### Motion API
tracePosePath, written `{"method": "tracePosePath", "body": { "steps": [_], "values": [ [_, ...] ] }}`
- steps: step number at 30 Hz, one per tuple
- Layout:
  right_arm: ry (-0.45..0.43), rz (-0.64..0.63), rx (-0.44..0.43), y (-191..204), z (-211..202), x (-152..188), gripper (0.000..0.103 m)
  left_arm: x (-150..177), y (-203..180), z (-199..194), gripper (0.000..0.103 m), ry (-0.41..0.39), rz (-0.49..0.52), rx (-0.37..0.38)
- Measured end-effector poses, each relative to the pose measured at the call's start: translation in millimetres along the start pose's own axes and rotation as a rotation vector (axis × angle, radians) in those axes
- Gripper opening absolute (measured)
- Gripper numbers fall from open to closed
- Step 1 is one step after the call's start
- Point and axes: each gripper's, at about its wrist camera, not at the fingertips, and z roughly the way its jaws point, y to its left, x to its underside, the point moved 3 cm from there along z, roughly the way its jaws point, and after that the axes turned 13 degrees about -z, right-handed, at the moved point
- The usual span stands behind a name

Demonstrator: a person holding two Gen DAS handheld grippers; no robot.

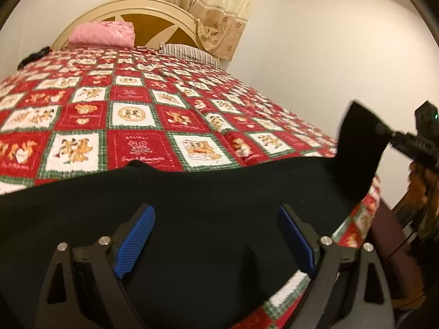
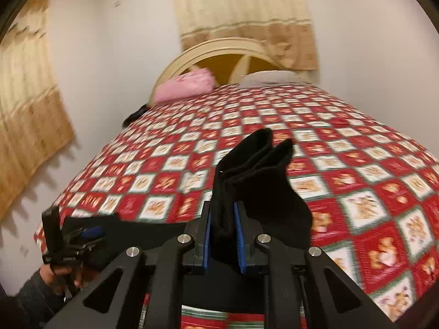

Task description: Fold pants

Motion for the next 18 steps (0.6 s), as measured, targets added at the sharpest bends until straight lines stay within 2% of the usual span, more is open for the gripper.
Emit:
{"method": "tracePosePath", "body": {
  "steps": [7,11,17,18],
  "values": [
    [0.081,-0.106,-0.105,65.6,54.6,16.6,0.016,2.7,-14.8,3.4,0.093,0.033,-0.002,0.06],
    [0.163,-0.146,-0.127,85.9,87.2,43.7,0.016,5.3,-24.0,10.2,0.093,0.065,0.001,0.092],
    [0.253,-0.218,-0.165,98.9,108.0,74.6,0.016,5.3,-53.2,29.6,0.093,0.119,0.048,0.149],
    [0.257,-0.233,-0.168,100.3,108.7,77.4,0.02,6.0,-57.6,34.0,0.093,0.131,0.049,0.162]
  ]
}}
